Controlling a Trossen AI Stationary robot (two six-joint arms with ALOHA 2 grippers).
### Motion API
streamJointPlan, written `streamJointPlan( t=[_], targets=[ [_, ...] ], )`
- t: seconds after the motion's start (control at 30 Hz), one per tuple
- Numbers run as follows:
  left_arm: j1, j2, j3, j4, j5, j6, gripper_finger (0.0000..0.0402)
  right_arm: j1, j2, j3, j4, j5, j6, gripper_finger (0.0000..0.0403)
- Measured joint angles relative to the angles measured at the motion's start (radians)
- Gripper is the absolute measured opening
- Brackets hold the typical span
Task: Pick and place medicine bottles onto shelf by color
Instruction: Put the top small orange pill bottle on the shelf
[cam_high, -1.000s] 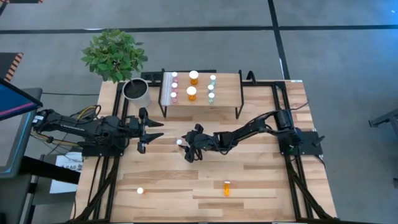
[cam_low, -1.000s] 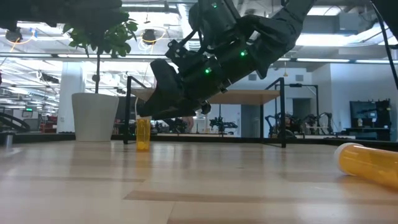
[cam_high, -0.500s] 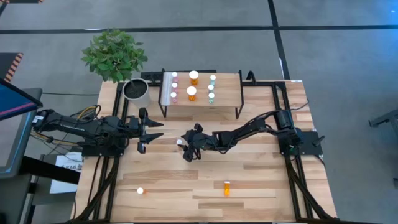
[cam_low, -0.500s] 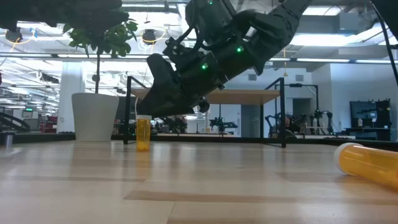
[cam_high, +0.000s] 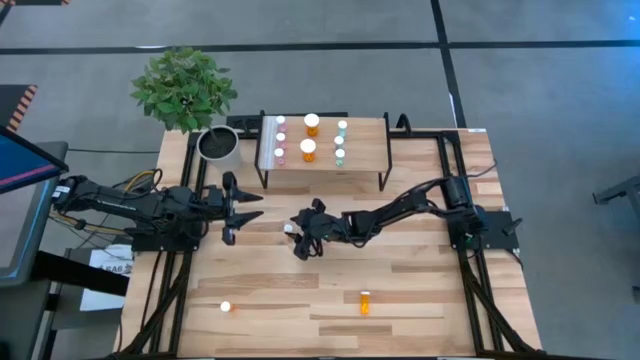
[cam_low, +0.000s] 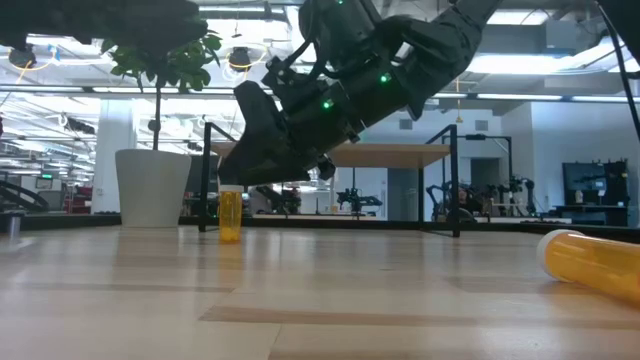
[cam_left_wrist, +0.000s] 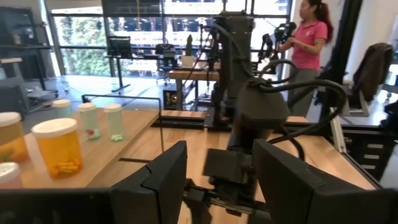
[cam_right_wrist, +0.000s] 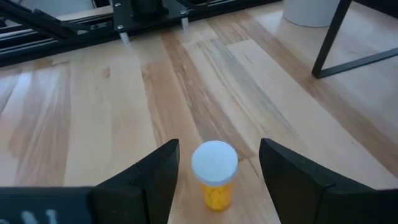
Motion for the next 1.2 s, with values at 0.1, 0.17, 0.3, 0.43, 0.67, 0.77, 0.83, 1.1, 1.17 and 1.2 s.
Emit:
streamJointPlan(
  t=[0.1, 0.17, 0.3, 0.43, 0.67, 0.77, 0.83, 1.1, 1.17, 1.2],
  targets=[
    [0.000, 0.000, 0.000, 0.000, -0.015, 0.000, 0.0173, 0.005, 0.000, 0.000, 0.000, 0.000, 0.000, 0.0245],
    [0.000, 0.000, 0.000, 0.000, -0.016, 0.000, 0.0173, 0.010, 0.000, 0.000, 0.002, 0.000, 0.000, 0.0245],
    [0.000, 0.000, 0.000, 0.000, -0.016, 0.000, 0.0173, 0.009, 0.000, 0.000, 0.019, 0.000, 0.000, 0.0245],
    [0.000, 0.000, 0.000, 0.000, -0.017, 0.009, 0.0173, 0.012, 0.000, 0.000, 0.018, 0.000, -0.001, 0.0245],
    [0.000, 0.000, 0.000, 0.000, -0.017, 0.011, 0.0173, 0.015, 0.000, 0.000, 0.018, 0.000, -0.007, 0.0245],
    [0.000, 0.000, 0.000, 0.000, -0.017, 0.011, 0.0173, 0.014, 0.000, 0.000, 0.017, 0.001, -0.008, 0.0245],
    [0.000, 0.000, 0.000, 0.000, -0.017, 0.011, 0.0173, 0.015, 0.000, 0.000, 0.016, 0.001, -0.008, 0.0245],
    [0.000, 0.000, 0.000, 0.000, -0.016, 0.011, 0.0173, 0.015, 0.000, 0.000, 0.032, 0.000, 0.000, 0.0245],
    [0.000, 0.000, 0.000, 0.000, -0.016, 0.011, 0.0173, 0.014, 0.000, 0.000, 0.048, 0.000, 0.000, 0.0245],
    [0.000, 0.000, 0.000, 0.000, -0.016, 0.011, 0.0173, 0.014, 0.000, 0.000, 0.056, 0.000, 0.000, 0.0245]
  ],
)
